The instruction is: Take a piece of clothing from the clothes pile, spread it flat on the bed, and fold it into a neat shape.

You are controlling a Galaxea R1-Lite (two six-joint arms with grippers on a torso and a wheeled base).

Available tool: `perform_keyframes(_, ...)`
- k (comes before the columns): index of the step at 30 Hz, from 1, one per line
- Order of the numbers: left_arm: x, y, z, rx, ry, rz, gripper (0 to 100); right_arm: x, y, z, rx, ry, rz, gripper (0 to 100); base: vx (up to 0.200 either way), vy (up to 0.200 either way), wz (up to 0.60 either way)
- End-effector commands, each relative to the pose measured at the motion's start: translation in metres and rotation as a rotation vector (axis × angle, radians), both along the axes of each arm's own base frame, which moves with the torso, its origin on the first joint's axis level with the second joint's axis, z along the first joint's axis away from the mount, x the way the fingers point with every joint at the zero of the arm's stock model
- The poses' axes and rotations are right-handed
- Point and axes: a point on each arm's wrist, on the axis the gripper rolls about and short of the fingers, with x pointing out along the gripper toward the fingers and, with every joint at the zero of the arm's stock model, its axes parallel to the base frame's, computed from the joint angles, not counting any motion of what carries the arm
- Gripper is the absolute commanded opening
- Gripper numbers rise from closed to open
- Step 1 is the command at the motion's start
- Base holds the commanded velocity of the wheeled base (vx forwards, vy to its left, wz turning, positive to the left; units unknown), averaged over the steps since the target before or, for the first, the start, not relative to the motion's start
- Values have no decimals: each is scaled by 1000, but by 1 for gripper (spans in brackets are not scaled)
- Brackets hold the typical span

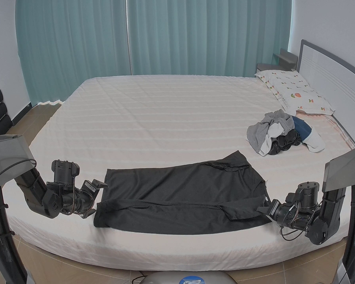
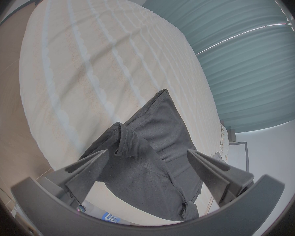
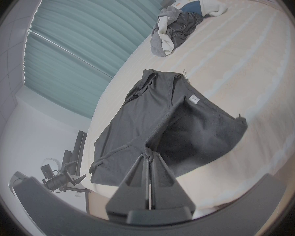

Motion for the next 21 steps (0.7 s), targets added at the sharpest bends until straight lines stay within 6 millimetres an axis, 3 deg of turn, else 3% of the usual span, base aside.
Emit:
perform_keyframes(1,0,0,-1,-1,2,-1,100,-2,-6,12,14,-16,-12,0,0,0,0)
perform_keyframes(11,0,0,-1,-1,2,-1,100,-8,-10,11,-3,6,-13,0,0,0,0)
perform_keyframes(20,0,0,-1,-1,1,-1,100,-12,-15,-8,-93,94,24,0,0,0,0)
perform_keyframes(21,0,0,-1,-1,1,-1,100,-12,-15,-11,-102,103,29,100,0,0,0)
